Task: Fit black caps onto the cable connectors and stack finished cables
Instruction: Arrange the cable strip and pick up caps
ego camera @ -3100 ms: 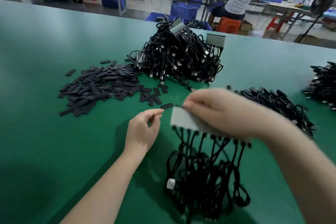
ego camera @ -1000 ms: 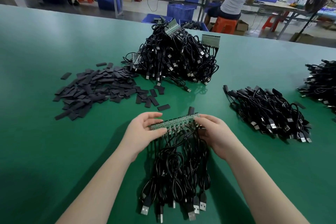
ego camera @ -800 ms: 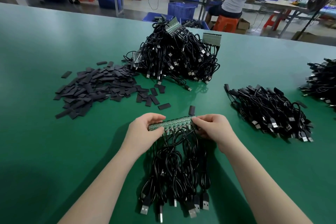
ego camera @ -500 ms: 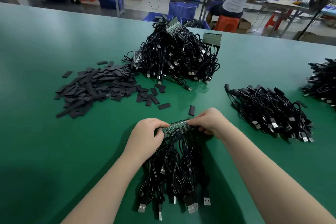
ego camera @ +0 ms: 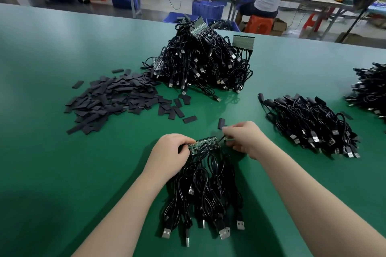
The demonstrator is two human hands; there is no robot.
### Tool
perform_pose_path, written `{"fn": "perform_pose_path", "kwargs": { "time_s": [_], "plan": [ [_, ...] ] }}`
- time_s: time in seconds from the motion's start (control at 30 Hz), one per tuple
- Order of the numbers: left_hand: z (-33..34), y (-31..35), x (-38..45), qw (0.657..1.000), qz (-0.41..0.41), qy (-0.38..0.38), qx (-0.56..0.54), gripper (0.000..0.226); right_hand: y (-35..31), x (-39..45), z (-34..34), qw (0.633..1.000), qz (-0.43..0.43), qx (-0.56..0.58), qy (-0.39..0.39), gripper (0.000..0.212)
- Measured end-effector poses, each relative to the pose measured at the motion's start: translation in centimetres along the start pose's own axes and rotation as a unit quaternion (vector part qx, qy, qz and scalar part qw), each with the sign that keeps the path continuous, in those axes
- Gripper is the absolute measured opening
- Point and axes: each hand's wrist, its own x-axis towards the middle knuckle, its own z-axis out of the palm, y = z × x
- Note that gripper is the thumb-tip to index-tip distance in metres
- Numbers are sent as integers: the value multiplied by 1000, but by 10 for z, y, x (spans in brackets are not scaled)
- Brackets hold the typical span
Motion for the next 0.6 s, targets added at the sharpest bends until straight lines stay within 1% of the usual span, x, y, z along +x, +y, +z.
{"fn": "perform_pose_path", "kwargs": {
  "time_s": [0.03,0.07,0.1,0.13,0.17,0.23,0.3,0.33,0.4,0.43,0.47,0.5,0.53,0.57,0.6],
  "plan": [
    [0,-1,1,1000,3,-2,5,33,-1,-6,-3,998,-24,48,19,11],
    [1,-1,1,1000,6,-4,11,33,-4,-12,-7,994,-61,73,52,9],
    [1,-1,1,1000,7,-3,14,33,-9,-20,-10,986,-106,97,83,8],
    [2,-1,0,1000,6,1,12,33,-15,-29,-13,974,-153,133,100,7],
    [2,-1,0,1000,1,9,5,32,-25,-40,-15,960,-197,176,92,7],
    [2,0,0,998,-17,44,-31,30,-44,-63,-14,933,-269,239,33,9],
    [-3,3,1,989,-27,113,-95,34,-60,-83,-7,915,-296,270,-49,10],
    [-8,5,0,977,-26,155,-144,40,-66,-90,-2,905,-295,292,-94,10],
    [-17,8,0,939,-23,227,-259,45,-74,-98,11,874,-260,372,-173,10],
    [-22,9,0,919,-26,254,-301,42,-76,-98,17,855,-229,421,-196,11],
    [-27,8,1,902,-34,278,-329,40,-77,-96,22,841,-196,463,-199,12],
    [-33,6,3,889,-48,298,-345,38,-75,-92,26,839,-166,484,-184,13],
    [-39,3,4,880,-62,315,-350,36,-72,-86,29,850,-141,481,-159,11],
    [-44,0,4,879,-70,330,-337,35,-66,-79,33,870,-119,460,-134,9],
    [-47,-3,4,887,-68,340,-305,36,-59,-72,36,891,-96,429,-116,7]
  ]
}}
